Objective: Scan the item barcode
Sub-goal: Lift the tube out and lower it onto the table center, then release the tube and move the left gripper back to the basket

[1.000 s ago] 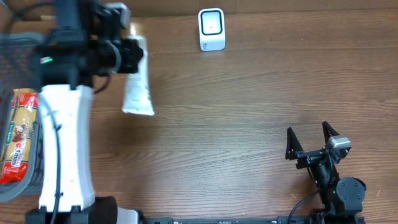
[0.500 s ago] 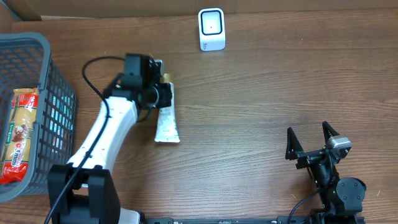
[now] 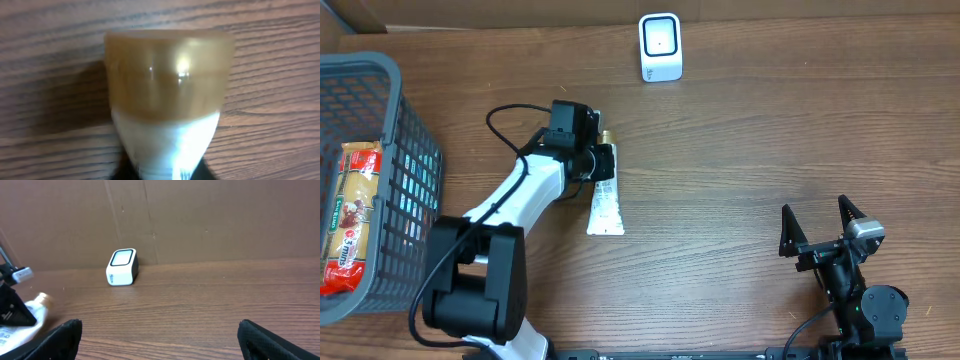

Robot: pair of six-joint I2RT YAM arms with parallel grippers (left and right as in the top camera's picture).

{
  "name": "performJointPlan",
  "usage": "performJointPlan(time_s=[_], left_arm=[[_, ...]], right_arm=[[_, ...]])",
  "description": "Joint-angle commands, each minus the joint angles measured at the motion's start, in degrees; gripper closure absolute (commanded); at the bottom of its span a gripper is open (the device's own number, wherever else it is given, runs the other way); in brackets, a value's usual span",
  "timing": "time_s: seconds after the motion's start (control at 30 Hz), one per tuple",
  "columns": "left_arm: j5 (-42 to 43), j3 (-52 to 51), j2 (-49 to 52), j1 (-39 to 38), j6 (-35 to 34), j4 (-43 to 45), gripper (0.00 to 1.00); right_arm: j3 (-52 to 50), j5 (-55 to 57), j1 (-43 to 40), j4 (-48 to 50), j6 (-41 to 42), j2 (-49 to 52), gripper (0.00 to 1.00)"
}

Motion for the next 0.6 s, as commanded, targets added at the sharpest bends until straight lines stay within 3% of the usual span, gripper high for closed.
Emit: performJointPlan(time_s=[0.0,0.1,0.13,0.33,0.57], left_arm=[[0.6,-0.1,1.2,-0.5,-0.7,0.4,0.51],[0.6,0.8,0.8,-0.5,-0.8,-0.1,0.05],[0.6,1.6,0.6,-0.4,-0.8,-0.6,0.00],[0.3,11.0,-1.8,-0.4,-0.3,-9.2,0.00],[-0.8,29.0,-6.6,-0.4,3.1,-23.4,0.00]], right_arm=[[-0.6,0.5,0.5,0.2,0.1,-0.7,0.00],[-0.6,0.5,0.5,0.2,0.1,-0.7,0.00],[-0.6,0.5,0.5,0.2,0.1,-0.7,0.00],[-0.6,0.5,0.5,0.2,0.1,-0.7,0.00],[-0.6,0.5,0.5,0.2,0.1,-0.7,0.00]])
